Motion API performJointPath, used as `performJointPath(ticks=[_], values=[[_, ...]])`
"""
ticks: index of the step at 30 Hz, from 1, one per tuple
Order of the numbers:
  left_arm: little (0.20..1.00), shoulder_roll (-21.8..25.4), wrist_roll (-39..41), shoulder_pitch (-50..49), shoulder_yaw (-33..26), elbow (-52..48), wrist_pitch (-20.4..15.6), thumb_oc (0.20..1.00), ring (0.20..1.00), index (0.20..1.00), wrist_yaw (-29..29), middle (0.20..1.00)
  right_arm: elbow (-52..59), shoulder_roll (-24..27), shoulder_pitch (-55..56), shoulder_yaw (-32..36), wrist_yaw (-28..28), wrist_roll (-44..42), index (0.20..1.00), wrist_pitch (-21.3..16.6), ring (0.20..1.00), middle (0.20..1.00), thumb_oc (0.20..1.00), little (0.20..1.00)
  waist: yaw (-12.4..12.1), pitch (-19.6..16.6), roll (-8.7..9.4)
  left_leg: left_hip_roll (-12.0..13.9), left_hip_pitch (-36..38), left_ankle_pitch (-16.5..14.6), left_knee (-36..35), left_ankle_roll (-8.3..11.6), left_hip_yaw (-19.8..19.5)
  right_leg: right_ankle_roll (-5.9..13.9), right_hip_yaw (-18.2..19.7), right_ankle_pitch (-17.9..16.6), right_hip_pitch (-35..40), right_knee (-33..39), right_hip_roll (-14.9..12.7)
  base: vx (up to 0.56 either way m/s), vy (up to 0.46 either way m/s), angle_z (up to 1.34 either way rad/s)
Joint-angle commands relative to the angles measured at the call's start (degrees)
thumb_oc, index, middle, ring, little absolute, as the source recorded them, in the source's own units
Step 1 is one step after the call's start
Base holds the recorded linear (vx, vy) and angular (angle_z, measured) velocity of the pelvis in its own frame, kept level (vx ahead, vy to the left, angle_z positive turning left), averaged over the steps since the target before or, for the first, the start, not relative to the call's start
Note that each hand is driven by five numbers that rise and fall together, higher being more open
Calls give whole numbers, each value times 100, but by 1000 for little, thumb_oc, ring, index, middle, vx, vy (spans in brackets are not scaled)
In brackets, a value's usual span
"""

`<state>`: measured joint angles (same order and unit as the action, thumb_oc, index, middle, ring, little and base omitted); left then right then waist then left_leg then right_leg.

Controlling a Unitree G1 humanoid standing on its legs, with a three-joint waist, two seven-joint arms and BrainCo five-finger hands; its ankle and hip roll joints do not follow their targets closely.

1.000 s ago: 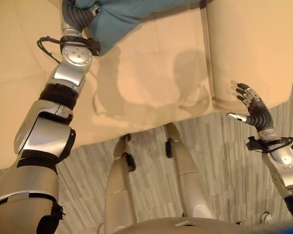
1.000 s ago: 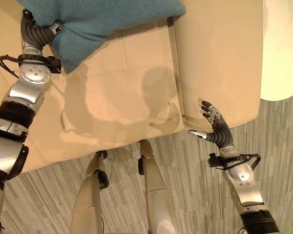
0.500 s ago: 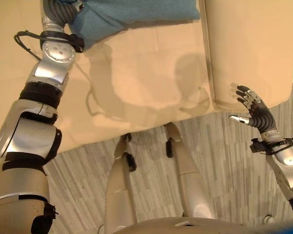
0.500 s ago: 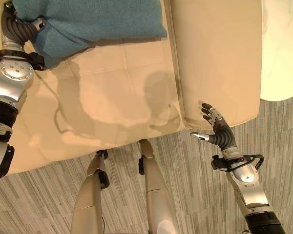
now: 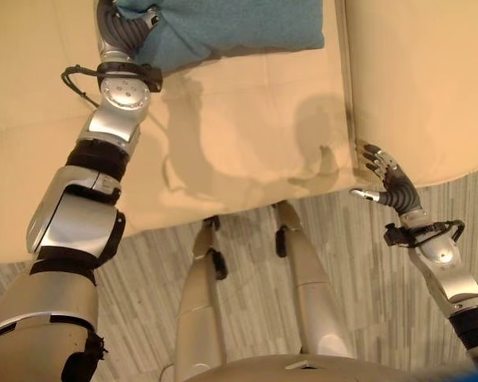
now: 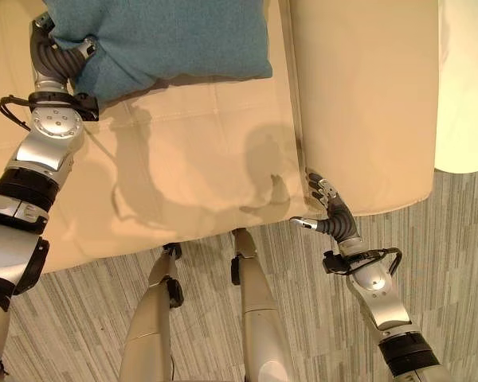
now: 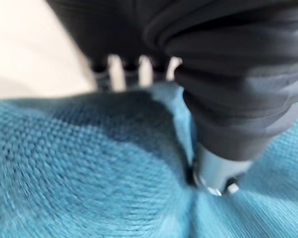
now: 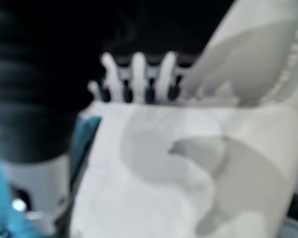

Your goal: Pick up all the scattered cushions and arrange them neatly on the sofa.

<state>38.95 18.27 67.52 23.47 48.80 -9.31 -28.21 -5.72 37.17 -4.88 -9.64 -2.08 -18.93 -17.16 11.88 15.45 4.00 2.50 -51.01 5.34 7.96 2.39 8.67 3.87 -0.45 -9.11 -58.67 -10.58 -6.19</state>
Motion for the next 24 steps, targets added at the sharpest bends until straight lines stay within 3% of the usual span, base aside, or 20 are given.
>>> performJointPath(ticks=[1, 4, 5, 7, 13, 20, 24], values=[[1000, 171, 75, 757, -162, -97, -325, 1000, 1000, 1000, -134, 1000, 254, 308, -206, 146, -101, -186, 1000, -210, 1000, 1000, 1000, 1000, 137, 193, -22, 36, -99, -263, 257, 119, -794, 523, 79, -8, 513, 430, 71, 0, 0, 0], [1000, 203, 56, 905, -106, -109, -318, 1000, 1000, 1000, -182, 1000, 221, 293, -340, 69, -143, -158, 1000, -217, 1000, 1000, 1000, 1000, 147, 259, -10, 7, -205, -65, 252, 94, -747, 488, 66, -159, 417, 428, 48, -45, 0, 0], [1000, 239, 83, 947, -99, -120, -328, 1000, 1000, 1000, -186, 1000, 195, 262, -358, 28, -149, -134, 1000, -210, 1000, 1000, 1000, 1000, 115, 219, -50, 28, -126, -207, 197, 124, -792, 525, 91, -30, 477, 443, 85, 0, 0, 0], [1000, 246, 97, 944, -111, -111, -327, 1000, 1000, 1000, -170, 1000, 175, 250, -375, -16, -163, -88, 1000, -205, 1000, 1000, 1000, 1000, 135, 269, -25, 3, -199, -16, 200, 106, -735, 493, 75, -180, 416, 451, 51, -29, -12, 0], [1000, 399, 68, 802, -214, -121, -317, 1000, 1000, 1000, -214, 1000, 205, 213, -380, -110, -150, 37, 1000, -197, 1000, 1000, 1000, 1000, 111, 228, -47, -2, -181, -11, 189, 112, -752, 492, 59, -171, 439, 455, 52, 0, 0, 0], [1000, 1153, 329, -7, -671, 60, -393, 1000, 1000, 1000, 99, 1000, 314, 260, -134, 53, 31, -99, 1000, -204, 1000, 1000, 1000, 1000, 26, 127, -105, 22, -153, -101, 319, 115, -729, 476, 55, -147, 473, 408, 58, 0, 0, 0], [1000, 1302, 636, -519, -1025, 195, -445, 1000, 1000, 1000, 312, 1000, 338, 264, -168, 9, 142, -217, 1000, -168, 1000, 1000, 1000, 1000, -46, 124, -137, 31, -134, -104, 336, 116, -721, 466, 47, -158, 498, 409, 48, -20, 5, -4]])
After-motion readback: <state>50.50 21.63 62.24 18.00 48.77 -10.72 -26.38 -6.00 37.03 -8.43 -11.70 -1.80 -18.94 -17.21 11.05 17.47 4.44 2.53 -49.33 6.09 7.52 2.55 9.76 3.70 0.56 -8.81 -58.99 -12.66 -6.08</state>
